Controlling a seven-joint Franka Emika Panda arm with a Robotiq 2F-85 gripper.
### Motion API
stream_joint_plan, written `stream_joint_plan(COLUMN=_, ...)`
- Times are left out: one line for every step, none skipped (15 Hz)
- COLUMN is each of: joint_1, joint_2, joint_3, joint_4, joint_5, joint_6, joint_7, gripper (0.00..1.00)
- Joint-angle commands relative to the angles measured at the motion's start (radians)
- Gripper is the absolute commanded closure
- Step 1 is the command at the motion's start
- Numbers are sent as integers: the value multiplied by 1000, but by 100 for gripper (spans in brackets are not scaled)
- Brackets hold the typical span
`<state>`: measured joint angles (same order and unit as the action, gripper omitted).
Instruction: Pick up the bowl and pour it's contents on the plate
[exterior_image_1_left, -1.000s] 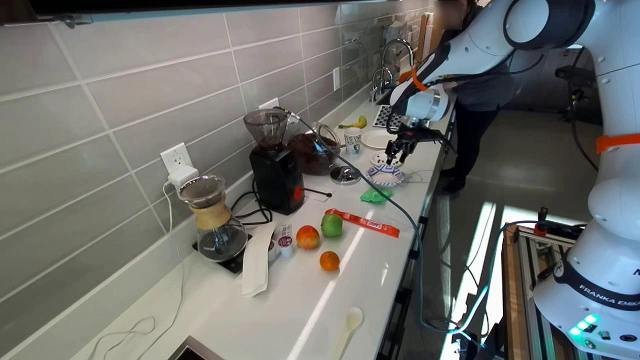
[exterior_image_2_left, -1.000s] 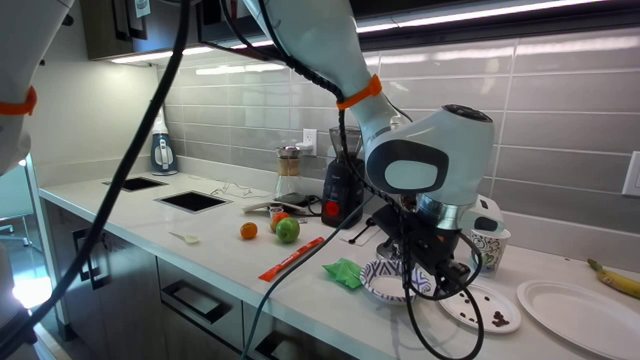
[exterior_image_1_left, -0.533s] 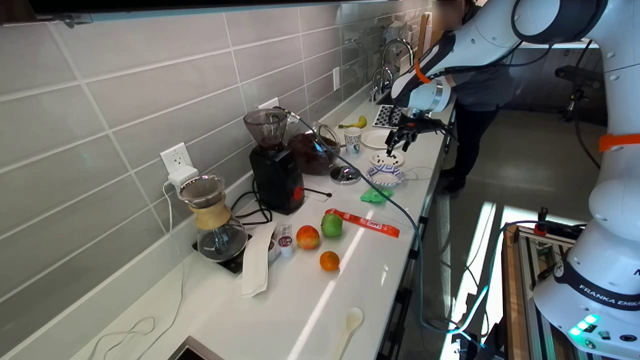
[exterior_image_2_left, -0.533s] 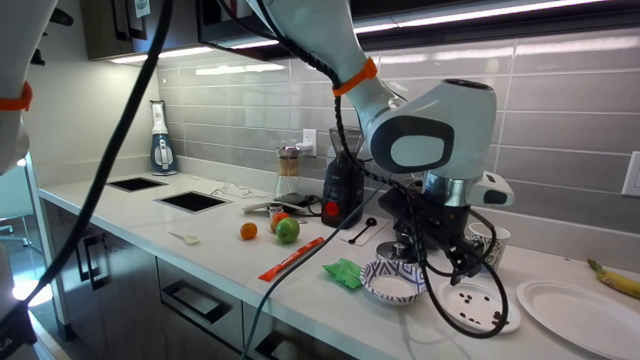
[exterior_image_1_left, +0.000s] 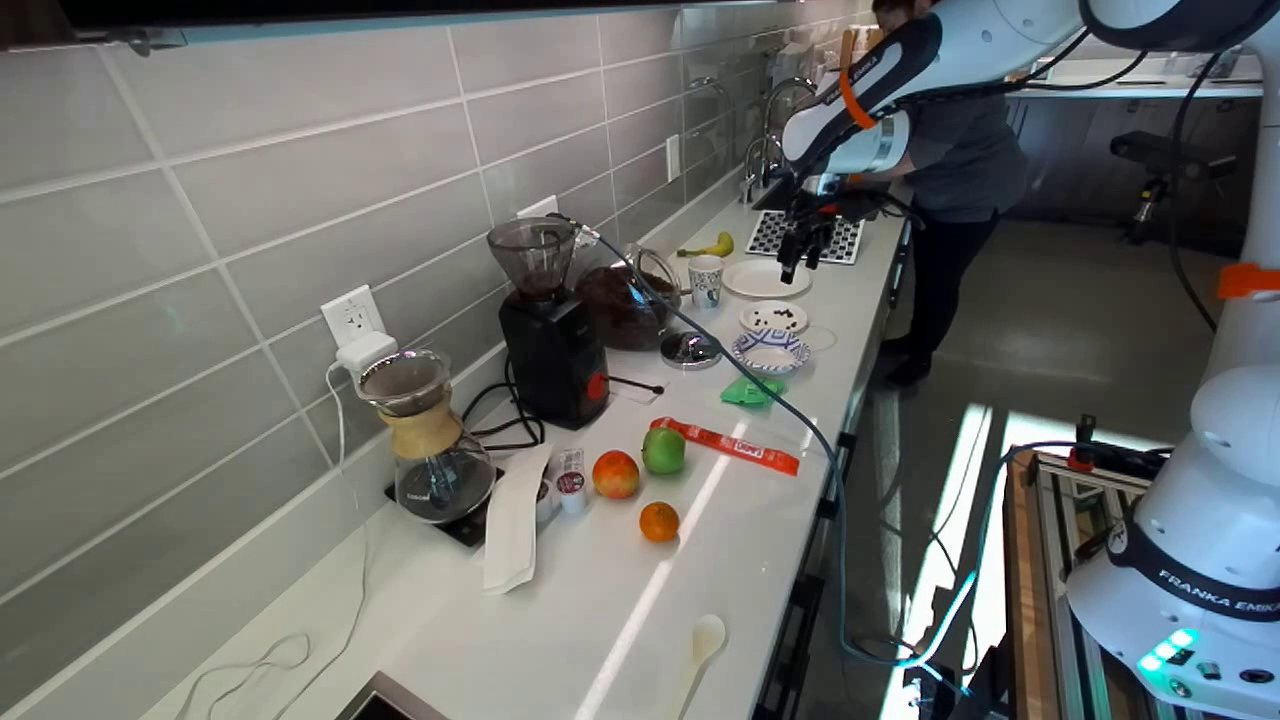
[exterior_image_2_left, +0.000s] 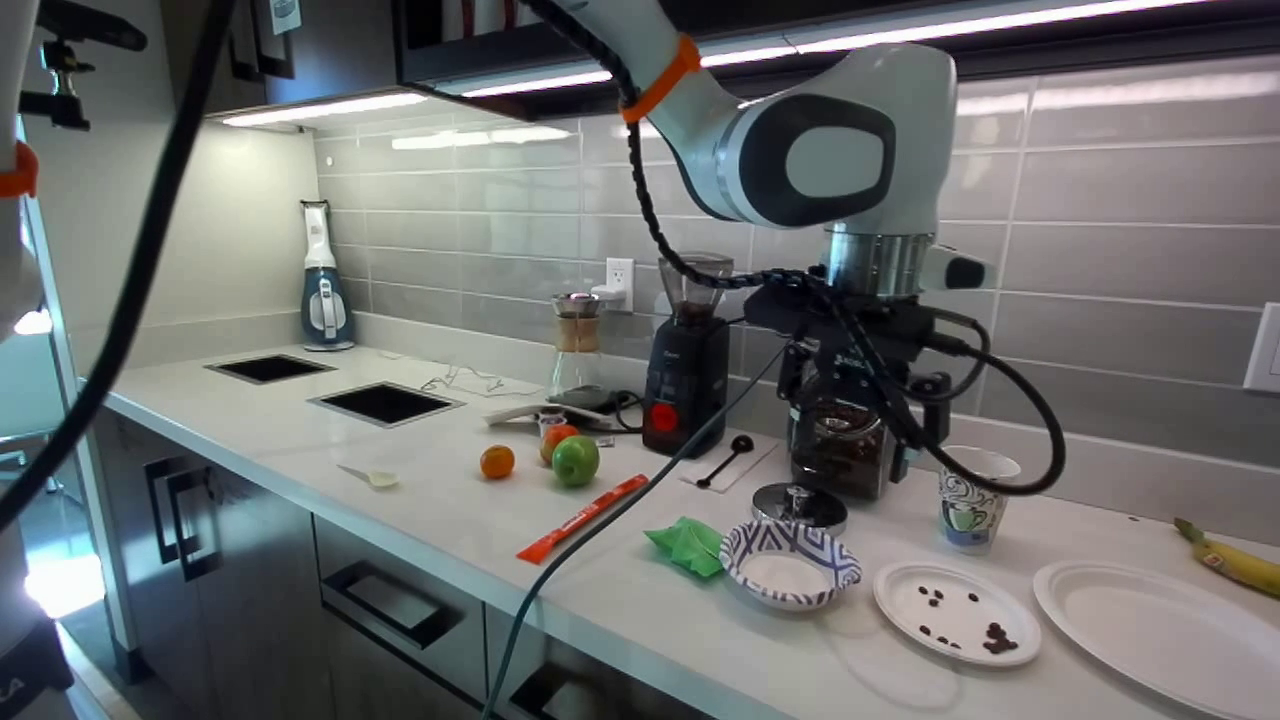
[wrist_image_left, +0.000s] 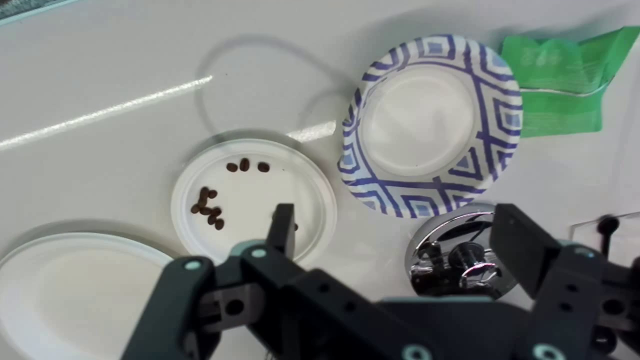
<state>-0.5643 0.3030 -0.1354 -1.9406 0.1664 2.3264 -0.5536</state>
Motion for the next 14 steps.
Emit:
stream_joint_plan(joint_1=81, joint_2=-86, joint_3=-49, joint_4=-39, joint_5=-104, joint_6=-78, joint_7=4, gripper=0)
stream_joint_plan(joint_1=101, joint_2=-102, joint_3=-58, joint_4=-43, joint_5=-127, joint_6=-87, joint_7=3, gripper=0)
stream_joint_plan(joint_1=118, joint_2=-119, joint_3=-66, joint_4=-52, joint_5=-152, joint_6=-89, joint_7=8, gripper=0)
stream_joint_plan(joint_1=133, joint_2=-135, joint_3=-72, joint_4=-61, joint_5=-172, joint_6=-89, joint_7=10, gripper=0)
stream_joint_plan(joint_1=147, joint_2=-150, joint_3=-77, joint_4=-71, joint_5=-190, joint_6=-91, joint_7=12, gripper=0)
stream_joint_plan(joint_1=158, joint_2=-167, joint_3=-81, joint_4=-82, joint_5=-203, joint_6=-91, joint_7=11, gripper=0)
stream_joint_plan(joint_1=167, joint_2=-180, joint_3=-84, joint_4=-93, joint_5=-213, joint_6=-89, joint_7=9, gripper=0)
stream_joint_plan(joint_1=175, joint_2=-193, joint_3=-87, joint_4=-103, joint_5=-219, joint_6=-88, joint_7=5, gripper=0)
stream_joint_plan(joint_1=183, joint_2=-206, joint_3=-89, joint_4=-114, joint_5=-225, joint_6=-89, joint_7=4, gripper=0)
stream_joint_plan(joint_1=189, joint_2=-217, joint_3=-92, joint_4=-124, joint_5=-230, joint_6=-85, joint_7=5, gripper=0)
stream_joint_plan(joint_1=195, joint_2=-227, joint_3=-95, joint_4=-132, joint_5=-235, joint_6=-83, joint_7=9, gripper=0)
stream_joint_plan(joint_1=199, joint_2=-234, joint_3=-98, joint_4=-138, joint_5=-238, joint_6=-81, joint_7=14, gripper=0)
stream_joint_plan(joint_1=198, joint_2=-192, joint_3=-100, joint_4=-93, joint_5=-206, joint_6=-75, joint_7=0, gripper=0)
stream_joint_plan(joint_1=202, joint_2=-202, joint_3=-102, joint_4=-101, joint_5=-209, joint_6=-75, joint_7=0, gripper=0)
